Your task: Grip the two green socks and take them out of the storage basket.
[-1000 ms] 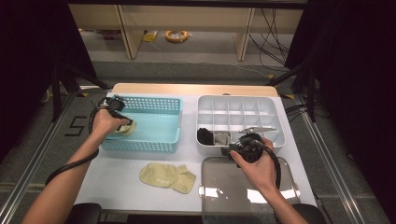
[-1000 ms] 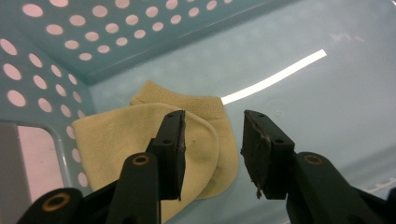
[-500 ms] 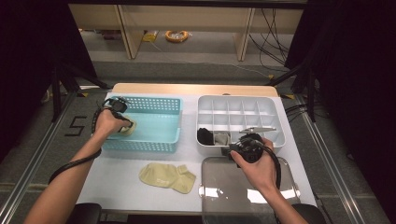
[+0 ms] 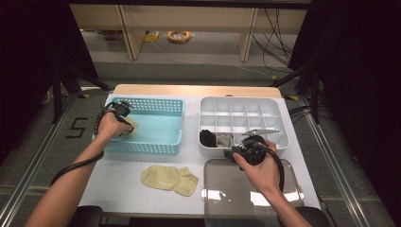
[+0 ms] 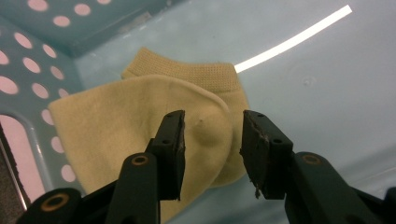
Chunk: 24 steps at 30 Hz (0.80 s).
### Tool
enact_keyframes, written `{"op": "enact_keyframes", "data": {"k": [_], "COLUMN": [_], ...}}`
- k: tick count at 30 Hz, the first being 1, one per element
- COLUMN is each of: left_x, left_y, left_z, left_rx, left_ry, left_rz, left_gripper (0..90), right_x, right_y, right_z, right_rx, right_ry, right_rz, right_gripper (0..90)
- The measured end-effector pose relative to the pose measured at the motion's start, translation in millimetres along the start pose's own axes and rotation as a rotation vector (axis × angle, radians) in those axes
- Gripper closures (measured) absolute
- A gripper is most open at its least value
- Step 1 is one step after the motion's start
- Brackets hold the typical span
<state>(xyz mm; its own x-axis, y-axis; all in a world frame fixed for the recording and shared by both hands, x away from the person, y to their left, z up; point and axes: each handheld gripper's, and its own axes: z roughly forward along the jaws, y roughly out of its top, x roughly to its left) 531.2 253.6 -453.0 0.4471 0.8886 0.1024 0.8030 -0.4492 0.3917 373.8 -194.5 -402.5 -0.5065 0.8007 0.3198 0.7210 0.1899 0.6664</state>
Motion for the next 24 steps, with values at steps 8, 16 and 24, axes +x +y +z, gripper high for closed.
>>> {"op": "enact_keyframes", "data": {"k": [8, 16, 24], "left_x": [1.6, 2.8, 0.4], "left_y": [-3.4, -3.9, -6.4], "left_z": [1.5, 2.1, -4.1], "left_rx": [0.026, 0.064, 0.007], "left_ry": [0.012, 0.012, -0.004], "left_rz": [-0.006, 0.024, -0.030], "left_gripper": [62.9, 76.3, 88.3], "right_x": [0.7, 0.5, 0.2], "right_y": [-0.5, -0.6, -1.2], "right_z": [0.6, 0.7, 0.6], "right_rx": [0.003, 0.000, 0.001], "right_ry": [-0.001, 0.000, 0.000], "right_rz": [0.001, -0.002, -0.004], "right_gripper": [58.2, 58.2, 58.1]}}
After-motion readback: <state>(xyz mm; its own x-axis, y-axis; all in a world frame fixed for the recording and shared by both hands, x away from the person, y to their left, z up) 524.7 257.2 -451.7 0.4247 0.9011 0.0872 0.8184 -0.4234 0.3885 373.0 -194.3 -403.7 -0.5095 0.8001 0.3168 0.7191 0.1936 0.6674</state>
